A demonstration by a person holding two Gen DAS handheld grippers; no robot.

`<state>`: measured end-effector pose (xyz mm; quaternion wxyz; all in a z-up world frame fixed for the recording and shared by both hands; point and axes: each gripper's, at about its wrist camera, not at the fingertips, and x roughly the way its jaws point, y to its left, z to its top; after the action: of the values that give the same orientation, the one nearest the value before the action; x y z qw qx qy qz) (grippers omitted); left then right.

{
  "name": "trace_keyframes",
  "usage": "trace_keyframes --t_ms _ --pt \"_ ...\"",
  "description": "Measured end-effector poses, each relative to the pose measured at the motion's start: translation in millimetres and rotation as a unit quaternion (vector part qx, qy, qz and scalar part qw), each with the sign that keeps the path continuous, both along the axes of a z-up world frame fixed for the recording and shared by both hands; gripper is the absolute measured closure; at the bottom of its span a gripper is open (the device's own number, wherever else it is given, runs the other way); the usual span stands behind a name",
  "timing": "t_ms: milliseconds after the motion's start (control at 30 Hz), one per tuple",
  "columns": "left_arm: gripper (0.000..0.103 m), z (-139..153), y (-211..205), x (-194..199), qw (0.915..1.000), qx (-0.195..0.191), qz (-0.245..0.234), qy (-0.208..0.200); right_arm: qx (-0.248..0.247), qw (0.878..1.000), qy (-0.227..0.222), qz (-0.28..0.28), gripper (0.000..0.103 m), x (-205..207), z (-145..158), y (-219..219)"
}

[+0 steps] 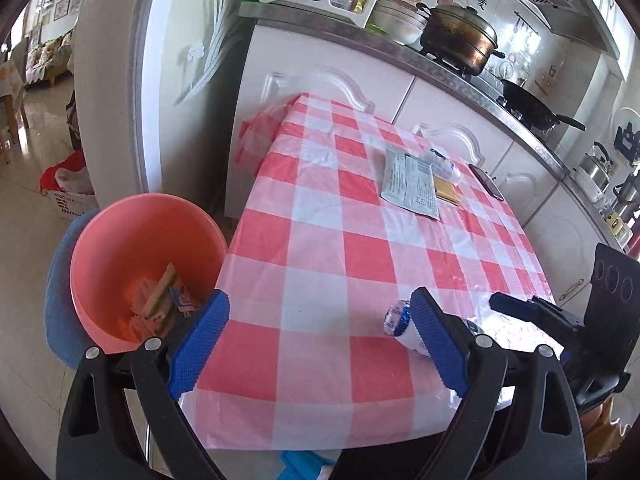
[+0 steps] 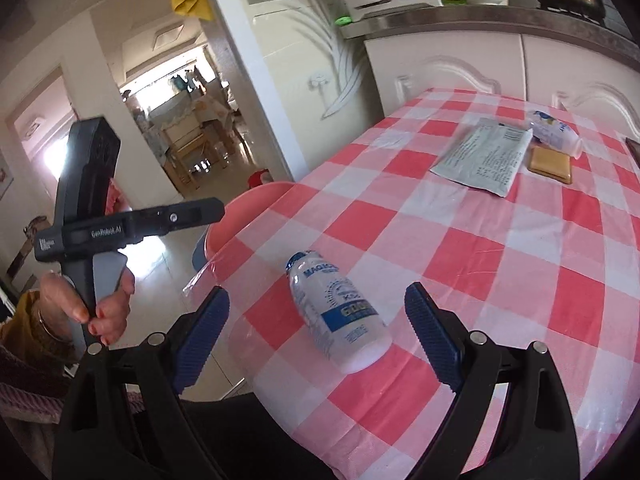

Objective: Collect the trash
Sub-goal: 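Return both tools to the table toward the white yogurt bottle, then grasp the white MAGICDAY yogurt bottle with the right gripper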

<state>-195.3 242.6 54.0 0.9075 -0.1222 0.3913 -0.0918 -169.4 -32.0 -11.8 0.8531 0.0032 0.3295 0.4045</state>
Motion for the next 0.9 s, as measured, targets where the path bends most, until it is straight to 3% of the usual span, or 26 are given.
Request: trace_keyframes --t_ms 333,500,667,900 --pt "0.012 14 -11 1 0.9999 0.004 -0.016 0.003 -0.05 0.998 -0.004 0.032 0.014 4 -18 26" --pt "0.012 17 -19 11 0.9997 0.003 -0.025 0.002 -0.057 0.998 0.006 0.037 0.03 10 -28 30" --pt "0.012 19 -36 31 0.9993 0.002 -0.037 0.001 -0.05 0.998 0.02 0.027 0.058 17 -34 23" --pt "0.012 19 -80 74 0.9969 0.014 -0.078 -0.003 -0.001 0.999 0.032 -0.023 0.059 30 -30 -18"
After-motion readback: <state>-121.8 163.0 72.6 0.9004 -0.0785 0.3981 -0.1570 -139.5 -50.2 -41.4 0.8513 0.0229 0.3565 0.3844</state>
